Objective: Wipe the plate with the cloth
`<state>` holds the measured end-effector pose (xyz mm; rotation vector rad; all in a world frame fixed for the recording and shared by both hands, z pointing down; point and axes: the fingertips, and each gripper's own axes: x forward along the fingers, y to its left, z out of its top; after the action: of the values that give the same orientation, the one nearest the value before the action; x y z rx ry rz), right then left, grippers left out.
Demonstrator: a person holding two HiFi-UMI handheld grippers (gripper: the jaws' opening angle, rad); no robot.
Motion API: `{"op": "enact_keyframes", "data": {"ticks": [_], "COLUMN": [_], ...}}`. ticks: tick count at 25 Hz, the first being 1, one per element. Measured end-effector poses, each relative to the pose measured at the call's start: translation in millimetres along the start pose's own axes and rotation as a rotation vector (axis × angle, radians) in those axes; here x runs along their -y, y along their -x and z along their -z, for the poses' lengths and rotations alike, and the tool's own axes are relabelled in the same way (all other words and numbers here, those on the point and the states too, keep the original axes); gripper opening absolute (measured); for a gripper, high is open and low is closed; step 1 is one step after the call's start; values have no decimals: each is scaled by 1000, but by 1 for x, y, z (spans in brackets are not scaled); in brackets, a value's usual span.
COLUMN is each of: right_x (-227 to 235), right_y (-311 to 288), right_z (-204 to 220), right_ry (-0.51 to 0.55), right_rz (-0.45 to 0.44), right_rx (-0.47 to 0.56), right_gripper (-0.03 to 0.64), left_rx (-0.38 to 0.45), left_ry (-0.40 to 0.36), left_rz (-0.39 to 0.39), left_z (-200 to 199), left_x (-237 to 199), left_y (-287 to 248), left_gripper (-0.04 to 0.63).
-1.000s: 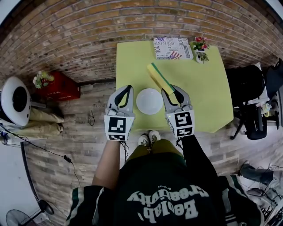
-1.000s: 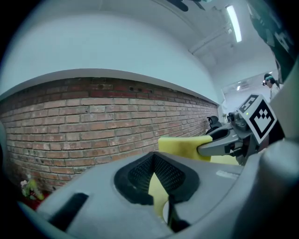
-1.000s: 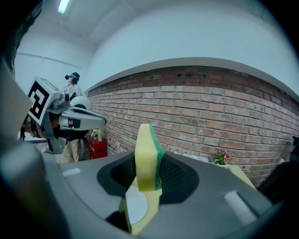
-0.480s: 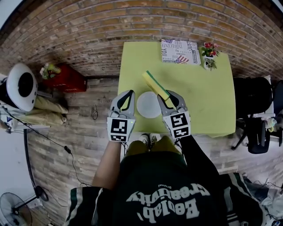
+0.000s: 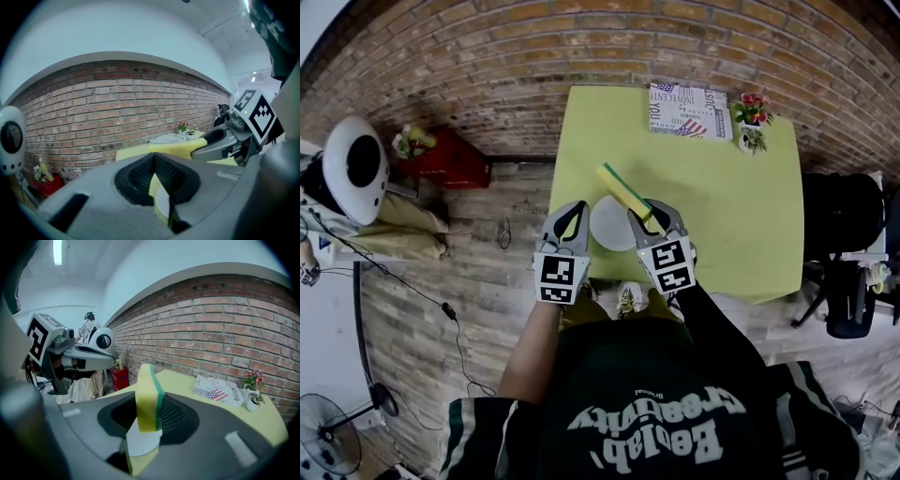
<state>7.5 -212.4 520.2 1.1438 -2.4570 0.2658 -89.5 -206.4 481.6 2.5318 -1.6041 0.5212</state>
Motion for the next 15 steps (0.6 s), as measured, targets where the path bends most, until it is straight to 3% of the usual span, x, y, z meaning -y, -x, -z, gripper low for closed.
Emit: {"op": "enact_keyframes", "data": {"ticks": [15], "right_x": [-32], "right_y": [-27], "right_z": [37], "right_ry": [8], "right_rz": [-36], "right_rx": [-137], "right_gripper": [129], "left_rx": [-69], "left_ry": [109], "left_rz": [39], "left_z": [60], "left_x": [0], "left_y": [-8], "left_gripper": [3]}}
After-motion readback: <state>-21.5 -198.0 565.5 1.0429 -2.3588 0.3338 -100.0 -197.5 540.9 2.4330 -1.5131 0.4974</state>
